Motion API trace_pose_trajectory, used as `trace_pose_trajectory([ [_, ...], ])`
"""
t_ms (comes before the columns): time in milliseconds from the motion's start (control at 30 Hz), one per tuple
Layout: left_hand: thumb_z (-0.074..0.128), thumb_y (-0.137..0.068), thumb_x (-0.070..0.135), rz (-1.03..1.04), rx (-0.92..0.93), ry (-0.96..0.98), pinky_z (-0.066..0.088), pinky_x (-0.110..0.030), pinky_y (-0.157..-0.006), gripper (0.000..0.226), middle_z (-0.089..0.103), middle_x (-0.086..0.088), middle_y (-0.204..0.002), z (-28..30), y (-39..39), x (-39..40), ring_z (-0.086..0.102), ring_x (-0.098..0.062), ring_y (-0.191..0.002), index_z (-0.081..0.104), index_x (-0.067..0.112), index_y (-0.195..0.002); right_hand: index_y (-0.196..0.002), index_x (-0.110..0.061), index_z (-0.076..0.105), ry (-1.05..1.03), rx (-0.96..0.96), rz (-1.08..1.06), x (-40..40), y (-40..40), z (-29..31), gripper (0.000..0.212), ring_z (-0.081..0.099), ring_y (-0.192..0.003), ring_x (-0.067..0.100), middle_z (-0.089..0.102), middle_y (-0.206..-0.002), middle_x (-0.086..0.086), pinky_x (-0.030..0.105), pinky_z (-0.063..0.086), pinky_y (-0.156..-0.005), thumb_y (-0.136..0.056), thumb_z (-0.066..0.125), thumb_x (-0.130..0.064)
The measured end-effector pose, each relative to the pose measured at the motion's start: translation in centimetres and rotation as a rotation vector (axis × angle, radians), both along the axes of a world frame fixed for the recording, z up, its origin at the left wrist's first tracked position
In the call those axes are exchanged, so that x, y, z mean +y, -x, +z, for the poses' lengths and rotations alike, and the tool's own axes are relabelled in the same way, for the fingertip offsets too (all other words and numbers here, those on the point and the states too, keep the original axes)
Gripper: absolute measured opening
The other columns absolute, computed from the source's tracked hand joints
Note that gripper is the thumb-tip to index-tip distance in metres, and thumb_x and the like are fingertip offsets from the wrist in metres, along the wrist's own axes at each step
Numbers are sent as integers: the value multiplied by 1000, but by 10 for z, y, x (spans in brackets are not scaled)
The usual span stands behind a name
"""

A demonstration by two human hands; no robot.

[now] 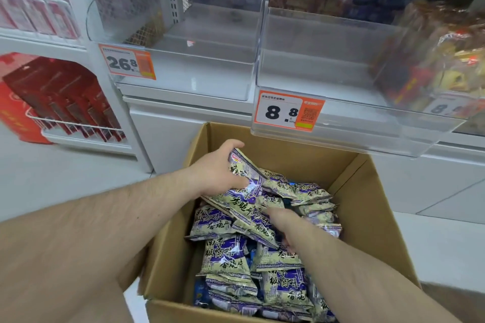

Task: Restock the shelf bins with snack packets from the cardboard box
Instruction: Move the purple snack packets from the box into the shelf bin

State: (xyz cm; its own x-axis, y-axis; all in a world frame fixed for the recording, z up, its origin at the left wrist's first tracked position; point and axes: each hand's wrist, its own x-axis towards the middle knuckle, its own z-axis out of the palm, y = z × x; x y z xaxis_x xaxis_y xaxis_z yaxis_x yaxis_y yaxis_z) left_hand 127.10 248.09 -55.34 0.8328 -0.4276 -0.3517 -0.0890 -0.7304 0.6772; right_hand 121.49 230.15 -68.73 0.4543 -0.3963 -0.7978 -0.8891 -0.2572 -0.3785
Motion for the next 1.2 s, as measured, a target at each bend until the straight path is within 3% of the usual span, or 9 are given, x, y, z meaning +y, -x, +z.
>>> trace_pose_trajectory([
  [200, 69, -84, 39, -172, -180, -177, 55, -37, -76, 76, 63, -12, -119, 4, -10, 16, 64, -16, -70, 22, 56, -141, -142, 1, 40, -171, -80, -62, 20, -9, 0, 57, 42, -134, 33, 42, -148, 16, 39, 37, -110, -95, 61, -23],
  [333, 68, -86, 38, -212, -188, -188, 50, -29, -63, 63, 60, 3, -83, 13, -9, 18, 56, -11, -57, 35, 50, -139, -144, 1, 34, -293, -69, -252, 20, 4, 10, 63, 35, -137, 36, 34, -153, 16, 49, 33, -112, -92, 65, -15],
  [433, 68, -87, 35, -218, -179, -144, 44, -25, -53, 58, 56, 6, -71, 24, -8, 19, 48, -5, -45, 39, 49, -136, -145, 0, 34, -335, -76, -312, 21, 15, 18, 67, 34, -138, 34, 33, -153, 14, 51, 33, -113, -89, 69, -12],
  [567, 66, -89, 36, -214, -162, -71, 56, -33, -59, 48, 65, -2, -108, 33, -10, 25, 59, -12, -51, 44, 48, -130, -138, -2, 35, -163, -198, -248, 8, 26, 54, 76, 43, -128, 35, 48, -138, 18, 52, 34, -107, -77, 79, -6],
  [700, 63, -93, 28, -174, -143, 43, 40, -21, -43, 35, 59, 1, -88, 44, -5, 28, 42, -8, -41, 51, 41, -123, -148, -14, 22, -138, -484, -206, -20, 49, 120, 101, 46, -127, 35, 44, -141, 13, 49, 42, -99, -70, 84, -5],
  [800, 63, -93, 23, -87, -129, 202, 40, -17, -43, 29, 58, 6, -113, 52, 4, 24, 42, -7, -43, 56, 38, -117, -144, -15, 31, -239, -705, -292, -39, 72, 169, 93, 66, -102, 29, 66, -114, 9, 47, 53, -87, -68, 84, -2],
  [900, 63, -93, 21, 36, -56, 406, 48, -26, -56, 23, 55, 13, -110, 60, 15, 18, 55, -6, -55, 59, 37, -110, -143, -16, 35, -407, -844, -354, -38, 80, 203, 77, 72, -73, 15, 71, -91, 0, 31, 53, -64, -79, 71, 6],
  [1033, 49, -98, 43, 84, -10, 570, 50, -47, -92, 14, 59, -1, -127, 82, 31, -2, 62, -23, -98, 61, 43, -105, -139, -18, 40, -511, -965, -300, -24, 83, 229, 77, 71, -84, 17, 66, -106, -1, 35, 54, -77, -74, 72, 7],
  [1200, 46, -58, 95, 49, 250, 780, 24, -60, -114, 94, 51, -13, -140, 95, 37, -21, 45, -36, -131, 52, 38, -132, -137, -23, 37, -423, -1122, -163, -15, 75, 240, 79, 69, -92, 9, 68, -103, -11, 33, 53, -87, -74, 73, 9],
])
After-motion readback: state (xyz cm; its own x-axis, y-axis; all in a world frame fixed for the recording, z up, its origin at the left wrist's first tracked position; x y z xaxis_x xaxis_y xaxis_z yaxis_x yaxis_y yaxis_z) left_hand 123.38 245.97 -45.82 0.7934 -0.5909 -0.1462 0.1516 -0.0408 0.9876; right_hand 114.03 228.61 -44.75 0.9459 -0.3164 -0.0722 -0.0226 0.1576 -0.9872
